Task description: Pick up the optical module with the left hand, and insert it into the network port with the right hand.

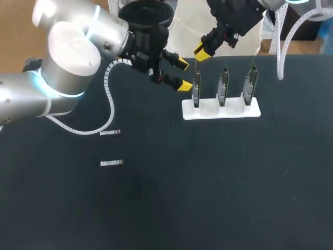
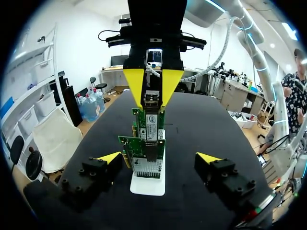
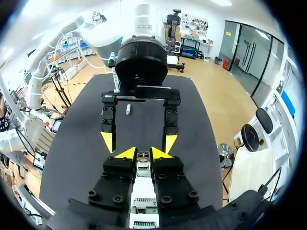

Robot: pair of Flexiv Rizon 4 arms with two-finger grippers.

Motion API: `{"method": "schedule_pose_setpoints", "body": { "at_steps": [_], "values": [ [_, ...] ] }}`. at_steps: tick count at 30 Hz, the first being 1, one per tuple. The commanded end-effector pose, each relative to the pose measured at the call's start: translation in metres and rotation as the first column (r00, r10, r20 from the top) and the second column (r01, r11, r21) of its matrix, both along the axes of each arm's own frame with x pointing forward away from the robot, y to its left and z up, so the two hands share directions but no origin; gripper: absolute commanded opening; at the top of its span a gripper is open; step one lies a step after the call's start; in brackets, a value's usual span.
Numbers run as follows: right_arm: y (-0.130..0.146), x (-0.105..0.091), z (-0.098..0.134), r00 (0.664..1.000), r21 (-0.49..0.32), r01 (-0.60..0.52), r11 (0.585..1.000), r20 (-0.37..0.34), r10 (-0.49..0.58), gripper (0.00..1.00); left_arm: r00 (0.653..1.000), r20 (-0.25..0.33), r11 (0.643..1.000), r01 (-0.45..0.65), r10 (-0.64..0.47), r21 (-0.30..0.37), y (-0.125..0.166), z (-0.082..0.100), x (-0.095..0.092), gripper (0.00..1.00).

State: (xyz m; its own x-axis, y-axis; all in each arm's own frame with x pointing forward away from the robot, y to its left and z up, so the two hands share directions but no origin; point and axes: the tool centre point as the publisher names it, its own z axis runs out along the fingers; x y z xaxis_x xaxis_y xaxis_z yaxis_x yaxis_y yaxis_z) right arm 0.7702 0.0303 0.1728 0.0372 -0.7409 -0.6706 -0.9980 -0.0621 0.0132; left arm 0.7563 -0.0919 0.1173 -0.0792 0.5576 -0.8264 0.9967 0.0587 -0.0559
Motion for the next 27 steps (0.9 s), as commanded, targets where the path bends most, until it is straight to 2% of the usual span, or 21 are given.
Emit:
{"method": "schedule_pose_setpoints", "body": {
  "at_steps": [1,27],
  "values": [
    [-0.0021,-0.0028,0.0004,1.0,0.008,0.005,1.0,0.011,-0.005,0.0,1.0,-0.004,1.0,0.003,-0.003,0.004,-0.0007,0.0003,0.002,1.0],
    [0.0002,-0.0015,-0.0002,1.0,0.015,0.012,1.0,0.018,-0.013,0.0,1.0,-0.004,1.0,0.003,-0.003,0.004,-0.0007,0.0003,0.002,1.0]
  ]
}}
